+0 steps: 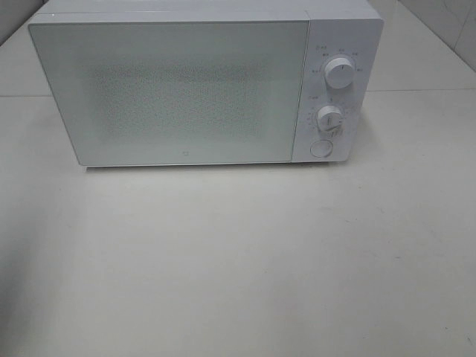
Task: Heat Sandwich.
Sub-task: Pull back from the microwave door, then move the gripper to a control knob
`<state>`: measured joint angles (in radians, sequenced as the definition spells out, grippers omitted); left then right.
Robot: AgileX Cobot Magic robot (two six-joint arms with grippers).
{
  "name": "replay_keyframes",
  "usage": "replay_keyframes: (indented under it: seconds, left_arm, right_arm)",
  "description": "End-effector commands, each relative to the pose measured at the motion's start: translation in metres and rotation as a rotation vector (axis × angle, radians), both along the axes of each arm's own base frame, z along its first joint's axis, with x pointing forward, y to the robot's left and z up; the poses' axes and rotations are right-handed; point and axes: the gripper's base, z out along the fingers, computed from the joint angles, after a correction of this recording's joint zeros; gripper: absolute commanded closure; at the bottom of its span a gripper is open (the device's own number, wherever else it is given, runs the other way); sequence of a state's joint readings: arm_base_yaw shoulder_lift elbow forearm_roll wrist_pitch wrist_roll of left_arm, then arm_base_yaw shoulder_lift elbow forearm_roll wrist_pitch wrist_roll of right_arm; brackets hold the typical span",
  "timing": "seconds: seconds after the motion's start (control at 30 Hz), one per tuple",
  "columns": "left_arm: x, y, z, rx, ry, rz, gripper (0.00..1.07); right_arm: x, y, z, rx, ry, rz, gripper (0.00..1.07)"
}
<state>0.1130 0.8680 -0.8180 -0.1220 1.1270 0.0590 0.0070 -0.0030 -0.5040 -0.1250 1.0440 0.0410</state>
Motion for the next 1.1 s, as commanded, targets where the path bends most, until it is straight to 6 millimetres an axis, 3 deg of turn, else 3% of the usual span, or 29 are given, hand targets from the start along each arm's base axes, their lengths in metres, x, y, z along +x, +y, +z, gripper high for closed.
replay_keyframes:
  seconds: [0.03, 0.17, 0.57, 1.1]
  left_arm:
    - [-0.02, -0.003, 0.011, 0.007, -0.085, -0.009, 0.04]
    - [-0.04, -0.005, 0.01, 0.025, -0.159, -0.022, 0.05]
    - [-0.084, -0.016, -0.04, -0.01, -0.215, -0.071, 0.05]
    - [-0.116, -0.018, -0.037, 0.037, -0.474, -0.09, 0.05]
  right_arm:
    - [-0.003, 0.0, 0.0, -0.005, -0.031, -0.002, 0.32]
    - [-0.003, 0.0, 0.0, -0.005, -0.031, -0.002, 0.32]
    - [-0.003, 0.0, 0.0, -0.005, -0.031, -0.002, 0.32]
    - [-0.003, 0.0, 0.0, -0.005, -0.031, -0.002, 0.32]
